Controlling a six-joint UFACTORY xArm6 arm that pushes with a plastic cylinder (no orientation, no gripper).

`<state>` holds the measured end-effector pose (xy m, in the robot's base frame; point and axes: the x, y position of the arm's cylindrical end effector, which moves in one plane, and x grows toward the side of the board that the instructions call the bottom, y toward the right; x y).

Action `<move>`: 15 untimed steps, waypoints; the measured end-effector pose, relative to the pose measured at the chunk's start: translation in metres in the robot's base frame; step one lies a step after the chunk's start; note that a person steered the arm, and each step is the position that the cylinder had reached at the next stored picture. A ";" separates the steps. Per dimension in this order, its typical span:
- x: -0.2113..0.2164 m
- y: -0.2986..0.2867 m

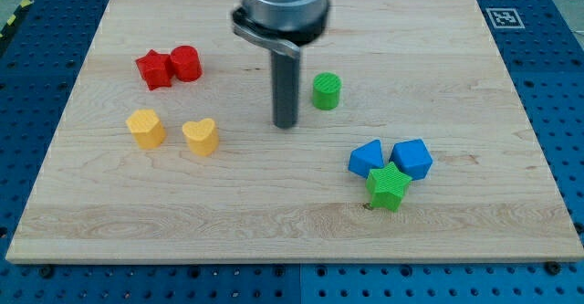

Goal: Slide the green circle to the left of the blue triangle

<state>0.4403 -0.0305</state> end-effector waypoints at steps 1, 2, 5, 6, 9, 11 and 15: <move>-0.066 -0.009; -0.085 0.036; -0.055 0.077; -0.031 0.077; 0.013 0.070; 0.029 0.070; 0.038 0.075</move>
<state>0.4783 0.0441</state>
